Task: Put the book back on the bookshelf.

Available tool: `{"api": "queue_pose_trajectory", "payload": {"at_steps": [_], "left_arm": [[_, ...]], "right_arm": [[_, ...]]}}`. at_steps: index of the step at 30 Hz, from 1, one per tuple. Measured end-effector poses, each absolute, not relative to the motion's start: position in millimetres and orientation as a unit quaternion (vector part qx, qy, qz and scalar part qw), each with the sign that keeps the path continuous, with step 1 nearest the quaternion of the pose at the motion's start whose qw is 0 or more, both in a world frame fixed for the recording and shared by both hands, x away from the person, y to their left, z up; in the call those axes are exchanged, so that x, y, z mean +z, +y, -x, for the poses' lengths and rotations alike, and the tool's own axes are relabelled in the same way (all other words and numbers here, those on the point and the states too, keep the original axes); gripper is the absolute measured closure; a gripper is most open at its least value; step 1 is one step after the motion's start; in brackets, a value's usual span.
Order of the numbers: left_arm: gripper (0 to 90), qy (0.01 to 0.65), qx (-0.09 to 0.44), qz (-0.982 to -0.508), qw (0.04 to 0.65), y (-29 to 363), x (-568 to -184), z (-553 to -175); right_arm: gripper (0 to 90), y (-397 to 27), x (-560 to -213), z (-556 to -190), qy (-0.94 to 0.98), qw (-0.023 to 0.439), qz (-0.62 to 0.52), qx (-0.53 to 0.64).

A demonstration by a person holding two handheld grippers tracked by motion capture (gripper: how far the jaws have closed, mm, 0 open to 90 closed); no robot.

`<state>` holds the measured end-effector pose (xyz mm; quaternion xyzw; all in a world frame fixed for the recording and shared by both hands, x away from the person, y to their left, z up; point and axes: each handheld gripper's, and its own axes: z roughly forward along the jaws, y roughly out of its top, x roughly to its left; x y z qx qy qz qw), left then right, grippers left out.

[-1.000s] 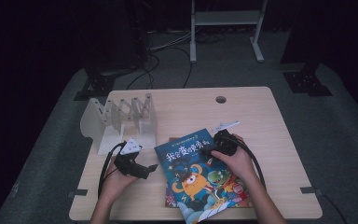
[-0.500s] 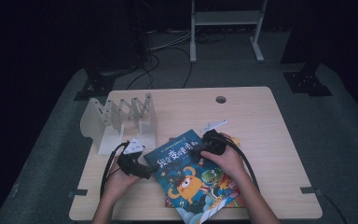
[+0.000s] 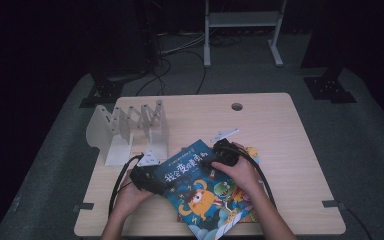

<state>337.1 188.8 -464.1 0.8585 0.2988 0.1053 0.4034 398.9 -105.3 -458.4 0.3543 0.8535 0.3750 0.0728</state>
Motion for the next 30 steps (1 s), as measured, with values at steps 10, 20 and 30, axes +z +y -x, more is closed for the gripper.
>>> {"api": "queue_pose_trajectory", "payload": {"at_steps": [10,20,30], "left_arm": [[0.0,0.301,0.104,-0.858,0.402,189,-464,-337],[0.0,0.301,0.103,-0.859,0.402,189,-464,-337],[0.0,0.299,0.103,-0.859,0.402,189,-464,-337]], "right_arm": [[24.3,-137,-447,-383,0.847,0.094,-0.354,0.385],[23.7,-188,-448,-355,0.835,0.104,-0.371,0.393],[24.1,-229,-455,-317,0.827,0.118,-0.380,0.397]]}}
